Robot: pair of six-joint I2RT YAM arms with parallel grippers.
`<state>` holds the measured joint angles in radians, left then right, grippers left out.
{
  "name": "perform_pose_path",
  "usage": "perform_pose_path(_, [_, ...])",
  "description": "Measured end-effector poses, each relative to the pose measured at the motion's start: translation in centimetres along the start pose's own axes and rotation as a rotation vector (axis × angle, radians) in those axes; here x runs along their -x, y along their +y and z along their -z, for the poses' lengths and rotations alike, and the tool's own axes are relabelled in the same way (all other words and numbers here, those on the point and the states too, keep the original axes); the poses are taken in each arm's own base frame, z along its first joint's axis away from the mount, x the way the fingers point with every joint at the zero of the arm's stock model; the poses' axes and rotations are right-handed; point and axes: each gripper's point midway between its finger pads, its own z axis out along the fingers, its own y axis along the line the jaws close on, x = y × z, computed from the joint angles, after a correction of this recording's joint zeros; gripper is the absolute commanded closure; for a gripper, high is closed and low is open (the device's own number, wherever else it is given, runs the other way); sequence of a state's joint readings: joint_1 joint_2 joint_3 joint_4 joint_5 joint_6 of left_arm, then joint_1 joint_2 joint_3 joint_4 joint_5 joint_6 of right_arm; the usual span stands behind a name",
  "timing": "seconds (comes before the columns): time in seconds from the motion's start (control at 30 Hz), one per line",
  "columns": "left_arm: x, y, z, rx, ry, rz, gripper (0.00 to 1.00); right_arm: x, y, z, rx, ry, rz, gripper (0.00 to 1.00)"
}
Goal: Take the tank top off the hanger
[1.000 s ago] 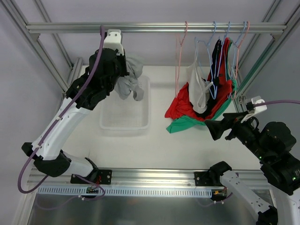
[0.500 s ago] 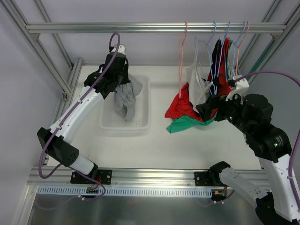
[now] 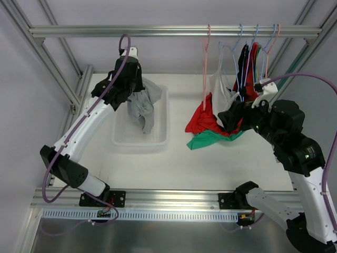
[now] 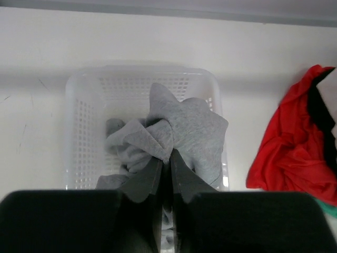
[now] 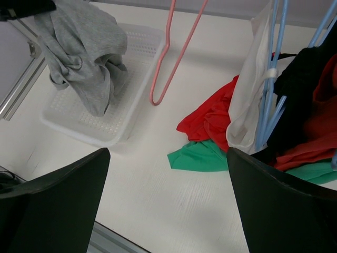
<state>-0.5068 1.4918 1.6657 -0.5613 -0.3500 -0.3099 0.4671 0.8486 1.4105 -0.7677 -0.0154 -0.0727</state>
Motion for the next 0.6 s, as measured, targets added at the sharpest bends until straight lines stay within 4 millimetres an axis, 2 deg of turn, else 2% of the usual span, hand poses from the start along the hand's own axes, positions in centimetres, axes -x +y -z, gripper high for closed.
perform_pose_path(0.03, [-0.6, 0.2, -0.9, 0.013, 0.019, -0.002, 0.79, 0.5, 0.0, 0.0, -0.006, -0.006, 0.001, 0.01])
perform_pose_path(0.07, [-1.2, 0.3, -1.8, 0.026, 0.038, -0.003, 0.07, 1.3, -0.2, 0.1, -0.022, -0.013, 0.007, 0.01])
perform_pose_path(0.1, [-1.8, 0.5, -2.8, 0.038, 0.059, -0.006, 0.01, 2.4, -0.4, 0.2, -0.04, -0.028, 0.013, 0.01])
perform_pose_path(0.17, [-3.2, 0.5, -4.5, 0.058, 0.101, -0.005, 0.01, 5.0, -1.3, 0.2, -0.102, -0.059, 0.027, 0.01])
perform_pose_path(0.2, [-4.0, 0.5, -5.2, 0.064, 0.123, -0.009, 0.01, 6.3, -1.9, 0.1, -0.133, -0.067, 0.035, 0.05])
perform_pose_path(0.27, [-4.7, 0.6, -5.5, 0.064, 0.151, -0.009, 0.01, 8.9, -3.4, -0.5, -0.2, -0.079, 0.045, 0.12])
perform_pose_path(0.33, [-4.5, 0.3, -4.6, 0.034, 0.148, 0.002, 0.01, 10.7, -4.8, -1.9, -0.244, -0.081, 0.054, 0.19])
perform_pose_path(0.43, [-3.7, -0.1, -0.9, -0.041, 0.113, 0.02, 0.01, 10.8, -6.4, -4.8, -0.27, -0.015, 0.076, 0.3])
perform_pose_path(0.6, [-2.8, -2.0, 7.3, -0.214, 0.008, 0.011, 0.01, 8.9, -8.0, -10.3, -0.265, 0.133, 0.127, 0.44])
